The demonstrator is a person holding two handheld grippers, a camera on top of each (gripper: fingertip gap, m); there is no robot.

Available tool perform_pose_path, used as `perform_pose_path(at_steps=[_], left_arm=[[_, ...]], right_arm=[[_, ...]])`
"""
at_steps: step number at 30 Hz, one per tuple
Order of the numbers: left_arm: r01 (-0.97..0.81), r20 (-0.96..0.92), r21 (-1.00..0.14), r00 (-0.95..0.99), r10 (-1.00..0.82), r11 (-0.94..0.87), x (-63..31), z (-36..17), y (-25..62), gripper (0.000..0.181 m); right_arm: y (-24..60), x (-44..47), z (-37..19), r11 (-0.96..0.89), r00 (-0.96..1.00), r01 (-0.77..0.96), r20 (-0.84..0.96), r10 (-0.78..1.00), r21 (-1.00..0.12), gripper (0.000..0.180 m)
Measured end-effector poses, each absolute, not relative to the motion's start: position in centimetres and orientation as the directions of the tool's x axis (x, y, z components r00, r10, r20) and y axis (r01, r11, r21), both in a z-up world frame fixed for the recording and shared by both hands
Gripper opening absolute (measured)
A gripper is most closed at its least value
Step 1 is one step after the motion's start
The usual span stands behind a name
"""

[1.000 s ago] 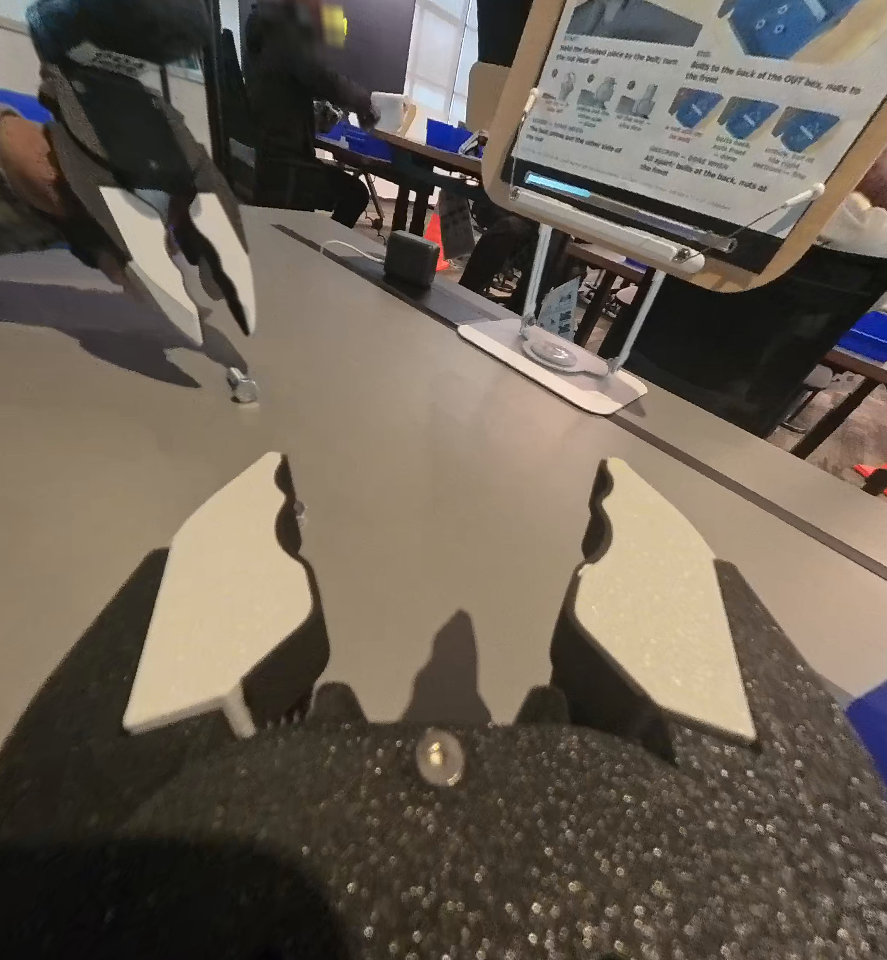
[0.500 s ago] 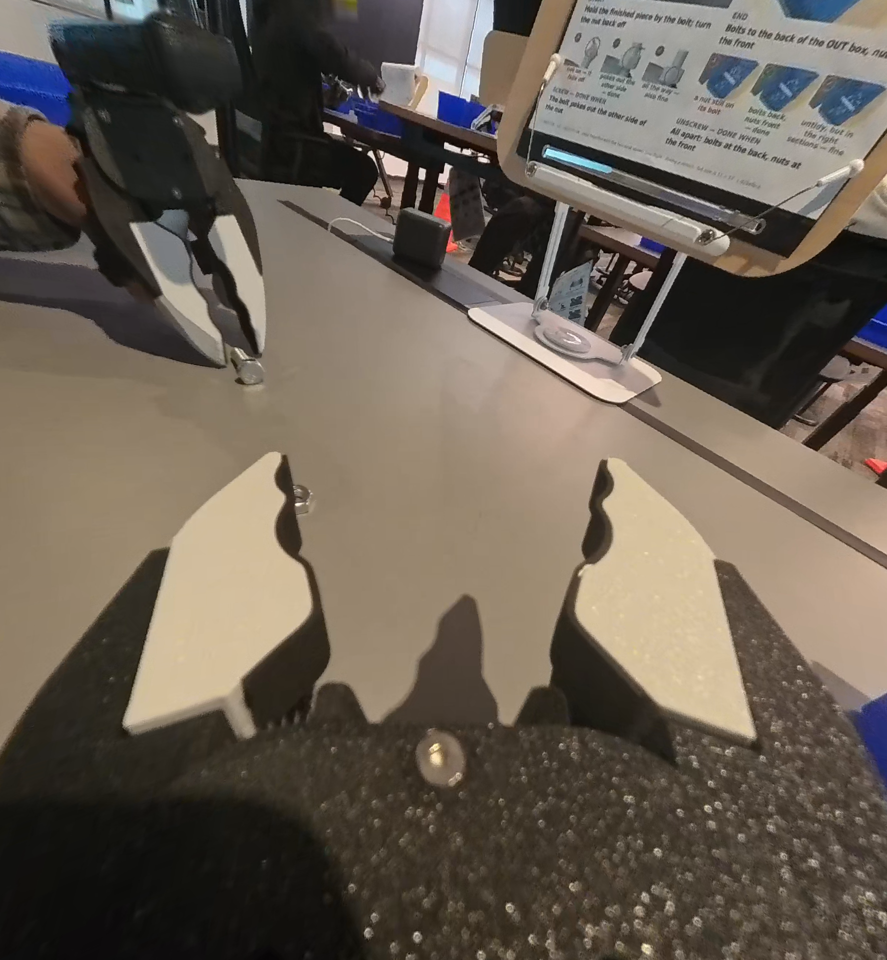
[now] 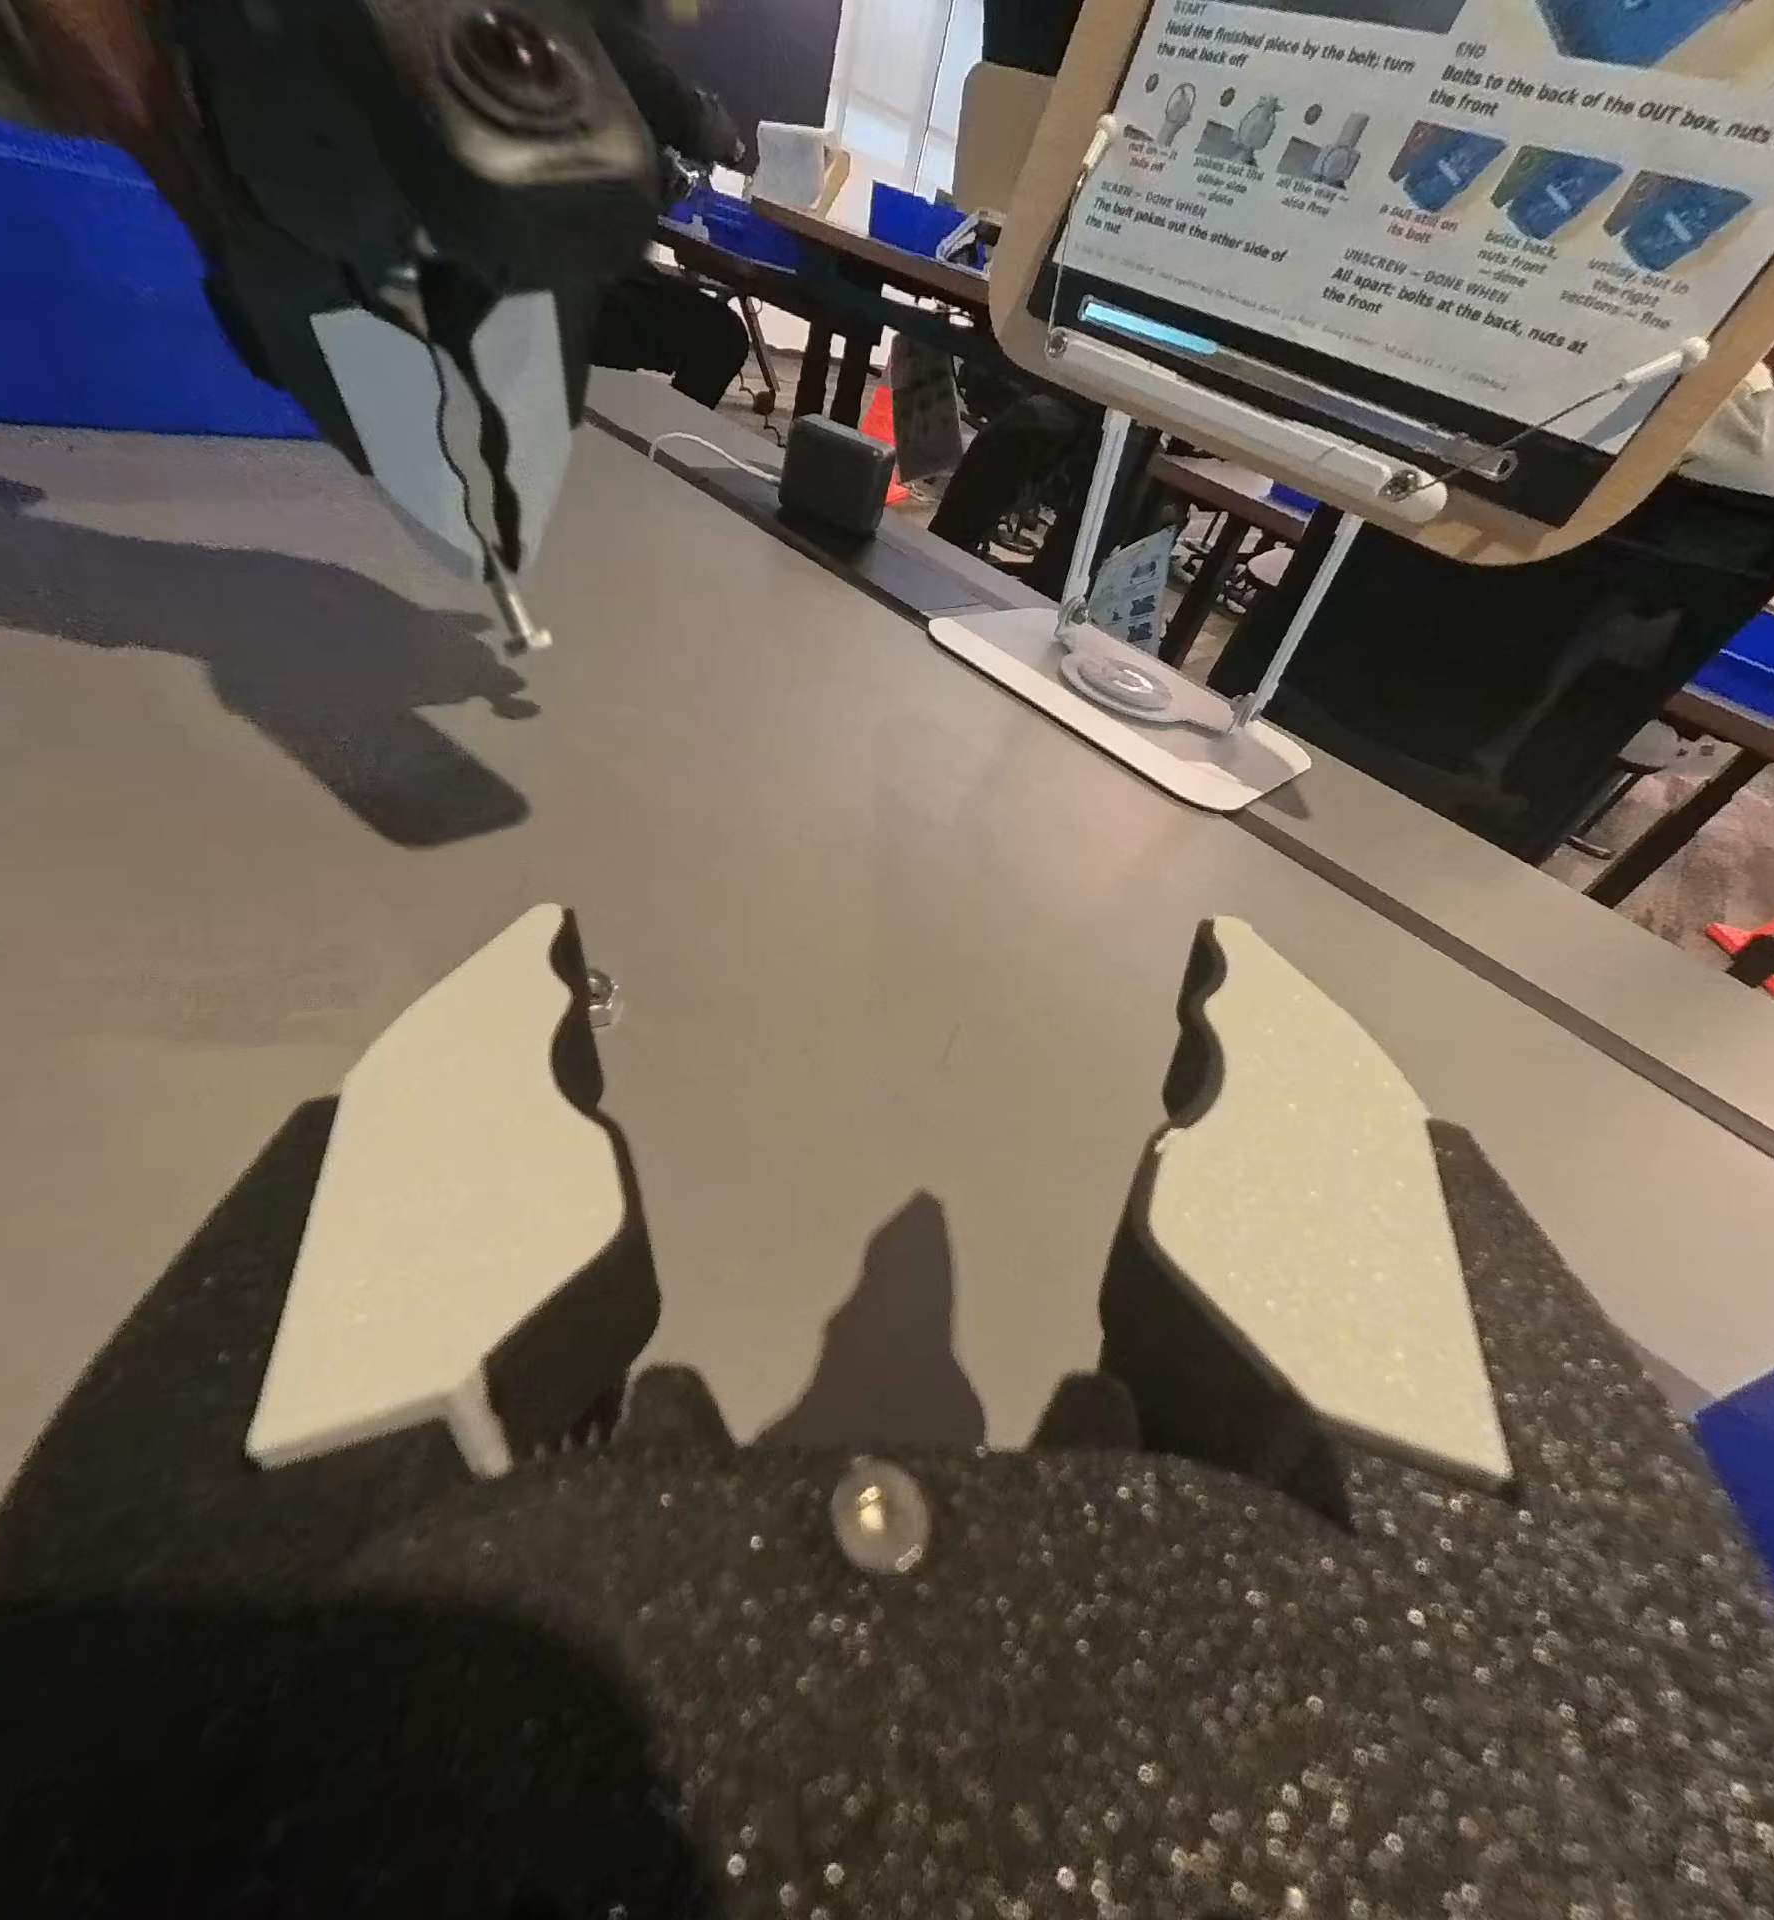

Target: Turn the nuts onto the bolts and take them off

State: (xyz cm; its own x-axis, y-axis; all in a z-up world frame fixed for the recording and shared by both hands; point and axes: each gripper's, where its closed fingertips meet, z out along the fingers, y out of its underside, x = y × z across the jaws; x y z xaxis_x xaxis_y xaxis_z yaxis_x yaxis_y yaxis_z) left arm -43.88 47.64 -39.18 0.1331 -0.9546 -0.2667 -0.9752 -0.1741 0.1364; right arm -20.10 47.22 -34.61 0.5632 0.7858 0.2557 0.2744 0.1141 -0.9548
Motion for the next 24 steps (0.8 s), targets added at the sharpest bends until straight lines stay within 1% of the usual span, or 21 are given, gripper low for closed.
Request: perform_pose_path(at_steps=[2, 6, 10, 18, 24], left_arm=[[-0.955, -0.25, 0.25, 0.094, -0.964, -0.158, -43.5, -38.7, 47.9, 0.009], [-0.897, -0.195, 0.425, 0.04, -0.98, -0.121, -42.7, -39.1, 48.4, 0.009], [-0.836, -0.139, 0.54, 0.029, -0.99, -0.1, -42.0, -39.8, 48.4, 0.009], [-0.773, -0.115, 0.631, -0.017, -0.993, -0.06, -40.5, -40.3, 48.6, 0.01], [-0.761, -0.081, 0.648, -0.035, -0.996, -0.026, -39.8, -41.3, 48.3, 0.01]], right_arm=[[47.2, -20.0, -34.5, 0.121, 0.567, 0.277, 0.264, 0.781, -0.953, 0.107], [47.2, -19.7, -34.0, 0.131, 0.577, 0.264, 0.265, 0.773, -0.956, 0.107], [47.3, -19.5, -33.7, 0.138, 0.583, 0.256, 0.267, 0.767, -0.957, 0.107], [47.4, -19.5, -33.4, 0.148, 0.584, 0.253, 0.273, 0.765, -0.956, 0.106], [47.4, -19.5, -33.3, 0.149, 0.585, 0.248, 0.271, 0.765, -0.957, 0.106]])
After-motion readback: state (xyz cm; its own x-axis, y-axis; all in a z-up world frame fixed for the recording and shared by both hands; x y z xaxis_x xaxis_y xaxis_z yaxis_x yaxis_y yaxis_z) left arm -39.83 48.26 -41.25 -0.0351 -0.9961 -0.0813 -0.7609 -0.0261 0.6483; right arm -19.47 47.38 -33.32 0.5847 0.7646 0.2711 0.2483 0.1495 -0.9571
